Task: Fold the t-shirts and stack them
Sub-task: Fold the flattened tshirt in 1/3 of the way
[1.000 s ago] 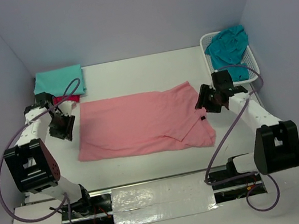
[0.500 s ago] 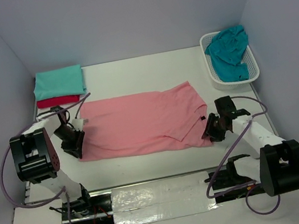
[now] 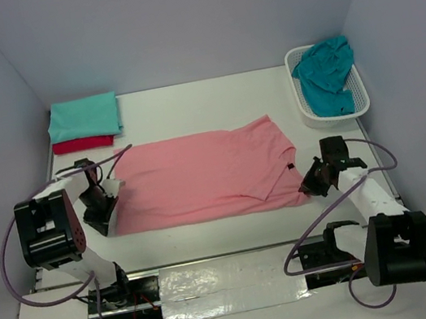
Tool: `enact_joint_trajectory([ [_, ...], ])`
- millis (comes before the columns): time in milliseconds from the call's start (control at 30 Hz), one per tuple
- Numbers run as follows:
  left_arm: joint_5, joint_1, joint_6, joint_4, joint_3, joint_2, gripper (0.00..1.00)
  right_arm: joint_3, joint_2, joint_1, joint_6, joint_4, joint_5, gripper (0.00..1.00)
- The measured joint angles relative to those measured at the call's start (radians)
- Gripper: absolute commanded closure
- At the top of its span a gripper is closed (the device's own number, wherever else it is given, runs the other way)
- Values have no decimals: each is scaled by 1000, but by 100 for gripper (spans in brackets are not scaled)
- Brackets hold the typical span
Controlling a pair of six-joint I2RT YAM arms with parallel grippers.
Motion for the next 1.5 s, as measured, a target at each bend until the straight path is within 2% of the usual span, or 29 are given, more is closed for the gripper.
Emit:
enact_joint_trajectory([
  [67, -34, -1, 16, 1, -11, -9, 100, 0, -3, -5, 0, 2, 0, 89],
  [133, -42, -3, 29, -3, -18, -10, 76, -1, 18, -5, 0, 10, -7, 71],
  [200, -35, -9, 49, -17, -18, -10, 55, -1, 48, -5, -10, 17, -16, 66],
  [300, -19, -16, 66, -52, -4, -10, 54, 6, 82, -5, -30, 9, -23, 57],
  [433, -39, -16, 81, -128, 109, -10, 62, 87, 71, -6, -57, -48, 13, 51],
  [467, -54, -14, 87, -138, 153, -10, 66, 119, 60, -5, -63, -64, 25, 46],
  [533, -77, -8, 96, -152, 254, -10, 66, 194, 32, -5, -82, -93, 56, 38],
  [633, -58, -3, 108, -146, 394, -14, 61, 294, -18, -5, -116, -114, 108, 30],
  [733, 29, -10, 145, -108, 449, -35, 55, 358, -54, -5, -163, -117, 126, 34],
  [833, 100, -37, 172, -84, 414, -47, 54, 370, -52, 17, -227, -96, 44, 40],
  [933, 143, -76, 175, -72, 365, -11, 54, 373, -2, 199, -298, -70, 2, 38],
  [1000, 171, -97, 171, -61, 351, 36, 53, 391, 84, 414, -339, -56, -11, 39],
  [1067, 199, -108, 167, -46, 340, 76, 53, 397, 156, 531, -375, -34, -21, 39],
  [1300, 235, -119, 145, 16, 236, 93, 55, 399, 348, 740, -449, -22, 77, 41],
  [1500, 222, -134, 120, 63, 196, 93, 58, 425, 460, 787, -455, -28, 167, 44],
])
